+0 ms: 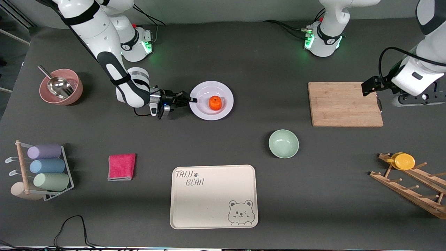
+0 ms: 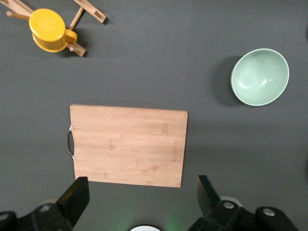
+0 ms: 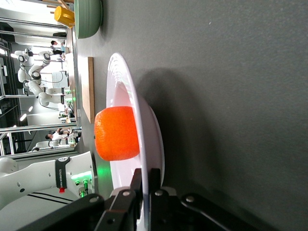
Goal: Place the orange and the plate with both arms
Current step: 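Slide the plate with the right gripper onto the cream tray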
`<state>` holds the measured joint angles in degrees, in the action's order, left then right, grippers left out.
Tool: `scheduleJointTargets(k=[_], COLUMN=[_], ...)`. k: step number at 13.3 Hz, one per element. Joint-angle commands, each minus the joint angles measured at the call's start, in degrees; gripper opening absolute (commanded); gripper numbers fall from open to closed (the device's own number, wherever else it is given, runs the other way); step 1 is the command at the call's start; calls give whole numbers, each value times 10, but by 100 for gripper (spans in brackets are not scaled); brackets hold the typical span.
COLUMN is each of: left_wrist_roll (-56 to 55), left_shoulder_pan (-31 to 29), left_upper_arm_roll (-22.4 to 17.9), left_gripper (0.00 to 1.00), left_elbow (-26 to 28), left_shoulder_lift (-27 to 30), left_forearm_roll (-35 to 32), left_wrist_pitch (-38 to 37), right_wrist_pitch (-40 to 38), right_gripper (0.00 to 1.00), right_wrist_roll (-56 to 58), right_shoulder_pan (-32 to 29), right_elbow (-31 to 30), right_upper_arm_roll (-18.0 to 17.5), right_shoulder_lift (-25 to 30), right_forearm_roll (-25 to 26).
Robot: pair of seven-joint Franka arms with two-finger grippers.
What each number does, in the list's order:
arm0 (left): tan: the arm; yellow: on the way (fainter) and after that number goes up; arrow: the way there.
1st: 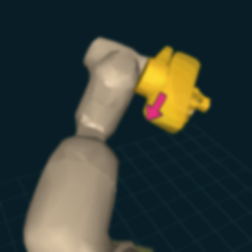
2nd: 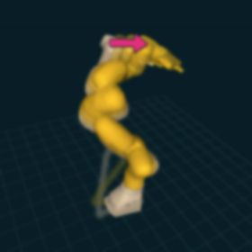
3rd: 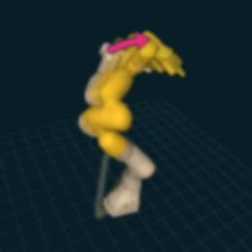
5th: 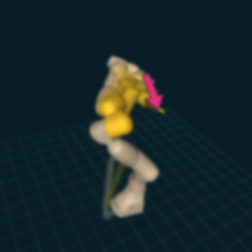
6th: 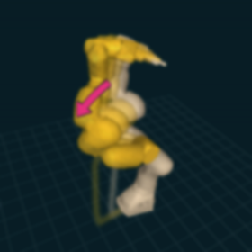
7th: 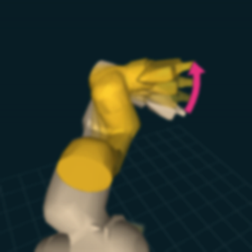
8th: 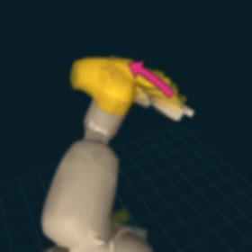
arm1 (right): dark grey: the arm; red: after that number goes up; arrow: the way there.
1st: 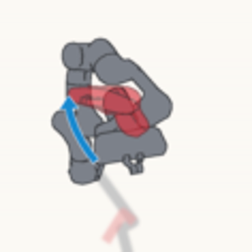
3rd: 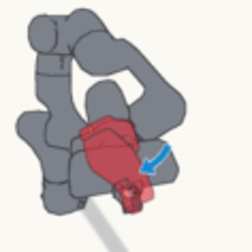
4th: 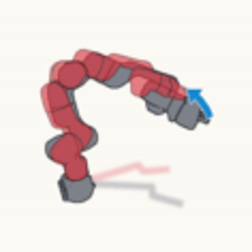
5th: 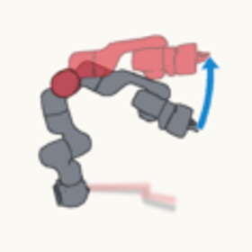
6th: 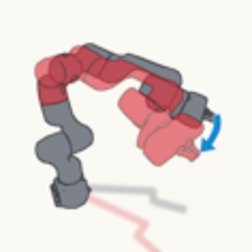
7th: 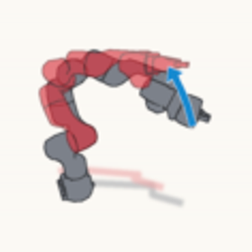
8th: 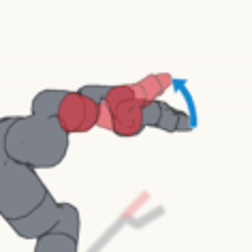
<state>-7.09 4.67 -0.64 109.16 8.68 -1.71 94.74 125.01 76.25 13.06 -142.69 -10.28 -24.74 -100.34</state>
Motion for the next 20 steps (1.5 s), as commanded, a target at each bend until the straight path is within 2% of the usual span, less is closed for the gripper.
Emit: scheduleJointTargets(k=[1,3,5,8,10,13,16,18,20], left_wrist_roll=[-8,-7,-8,-10,-9,-5,-3,0,2], left_shoulder_pan=[1,-33,-29,0,19,16,11,11,10], left_upper_arm_roll=[5,40,46,23,0,-6,-5,-4,-5], left_gripper=[100,100,100,100,100,100,100,100,100], left_elbow=[20,13,2,-33,-37,-40,-46,-51,-51], left_shoulder_lift=[22,17,10,-6,-8,-9,-21,-26,-28], left_forearm_roll=[-12,-15,-29,-30,-30,-30,-29,-29,-29], left_wrist_pitch=[10,10,6,-38,-39,-40,-40,-42,-54], right_wrist_pitch=[1,1,0,-7,-6,-5,-1,-1,-1], right_gripper=[0,0,0,0,0,0,0,0,0], right_wrist_roll=[-21,-92,-115,-158,-201,-267,-322,-389,-467], right_shoulder_pan=[0,1,0,-1,-1,0,-1,-2,-3], right_elbow=[7,14,21,65,108,172,266,355,452], right_upper_arm_roll=[-3,-4,-6,-4,-2,-1,3,28,33], right_shoulder_lift=[10,43,65,71,68,61,18,-23,-68], right_forearm_roll=[-21,-21,-21,-21,-14,-10,22,66,122])
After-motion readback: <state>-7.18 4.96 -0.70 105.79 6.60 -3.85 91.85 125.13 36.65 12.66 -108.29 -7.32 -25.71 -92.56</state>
